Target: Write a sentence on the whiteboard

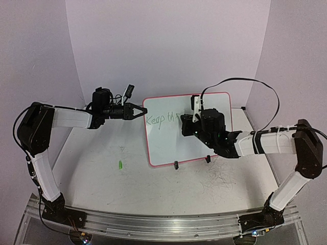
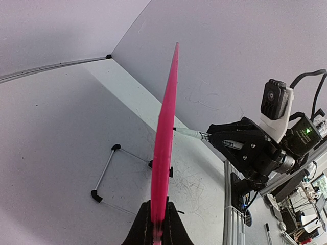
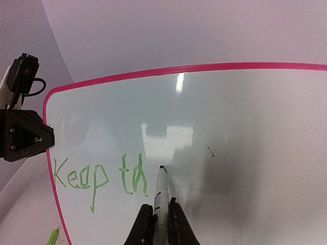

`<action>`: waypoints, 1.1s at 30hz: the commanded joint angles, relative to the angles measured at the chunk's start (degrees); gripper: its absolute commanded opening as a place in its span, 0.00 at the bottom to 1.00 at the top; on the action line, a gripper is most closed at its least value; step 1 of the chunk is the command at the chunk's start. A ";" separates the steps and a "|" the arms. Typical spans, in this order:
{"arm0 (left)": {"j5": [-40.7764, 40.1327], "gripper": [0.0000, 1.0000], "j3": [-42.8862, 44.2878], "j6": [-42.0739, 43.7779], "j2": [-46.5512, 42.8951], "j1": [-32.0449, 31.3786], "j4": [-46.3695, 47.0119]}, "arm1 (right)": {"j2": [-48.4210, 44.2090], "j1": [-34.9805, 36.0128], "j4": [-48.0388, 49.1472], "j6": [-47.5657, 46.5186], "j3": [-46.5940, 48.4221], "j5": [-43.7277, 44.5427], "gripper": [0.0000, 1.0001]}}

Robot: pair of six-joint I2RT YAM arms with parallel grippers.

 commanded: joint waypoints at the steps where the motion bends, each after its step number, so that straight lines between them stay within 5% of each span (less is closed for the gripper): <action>1: 1.06 0.00 0.44 0.46 -3.36 0.27 2.37 | 1.01 -0.33 0.79 -0.85 1.77 -0.93 0.00; 33: 0.95 0.00 0.47 0.38 -3.07 0.24 2.34 | -1.46 0.64 -0.88 0.35 -3.92 2.02 0.00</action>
